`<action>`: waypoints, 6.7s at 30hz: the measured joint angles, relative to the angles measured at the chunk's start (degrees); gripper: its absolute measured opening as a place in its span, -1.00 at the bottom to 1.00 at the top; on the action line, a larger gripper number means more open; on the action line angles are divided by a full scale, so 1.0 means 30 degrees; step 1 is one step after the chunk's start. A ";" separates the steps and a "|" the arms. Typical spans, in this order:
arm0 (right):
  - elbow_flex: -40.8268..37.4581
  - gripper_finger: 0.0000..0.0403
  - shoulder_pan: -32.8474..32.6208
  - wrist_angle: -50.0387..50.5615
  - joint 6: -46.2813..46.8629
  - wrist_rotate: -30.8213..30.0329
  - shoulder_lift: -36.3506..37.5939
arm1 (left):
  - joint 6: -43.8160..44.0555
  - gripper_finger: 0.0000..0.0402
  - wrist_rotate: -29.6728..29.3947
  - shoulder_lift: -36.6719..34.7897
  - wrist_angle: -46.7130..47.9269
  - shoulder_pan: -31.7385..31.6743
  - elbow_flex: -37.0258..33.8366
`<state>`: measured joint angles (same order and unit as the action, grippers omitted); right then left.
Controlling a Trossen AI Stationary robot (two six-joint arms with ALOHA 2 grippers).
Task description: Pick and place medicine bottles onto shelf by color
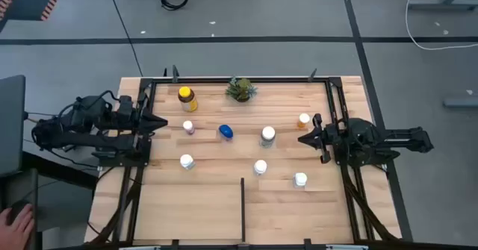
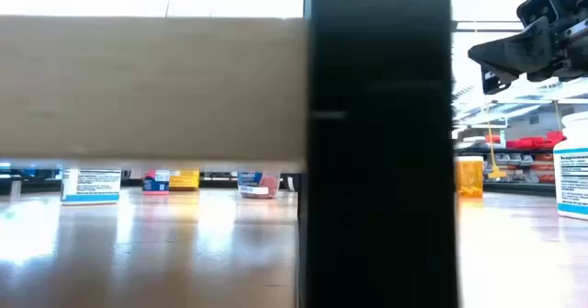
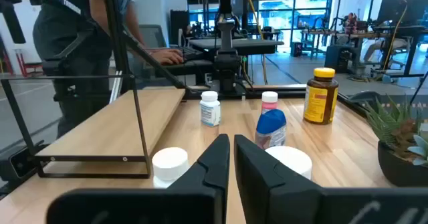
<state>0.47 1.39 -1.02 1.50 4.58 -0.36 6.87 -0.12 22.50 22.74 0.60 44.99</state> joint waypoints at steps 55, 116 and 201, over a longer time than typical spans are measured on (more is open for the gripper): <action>-0.0006 -0.85 -0.0003 0.0000 0.0000 0.0000 -0.0001 | 0.0000 -0.86 0.0001 0.0000 0.0000 0.0001 0.0000; -0.0021 -0.85 0.0052 -0.0423 -0.4012 -0.2450 -0.0074 | 0.6910 -0.84 -0.3899 0.7415 -1.2015 -0.0058 0.0000; 2.5785 0.27 0.1166 1.6502 0.8114 -0.3388 -2.6536 | 0.4874 0.53 -0.5915 2.1654 1.7777 -1.2094 1.3376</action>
<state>77.82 4.89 48.49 25.84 -5.58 -79.96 21.50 -17.87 87.46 76.07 -35.68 85.12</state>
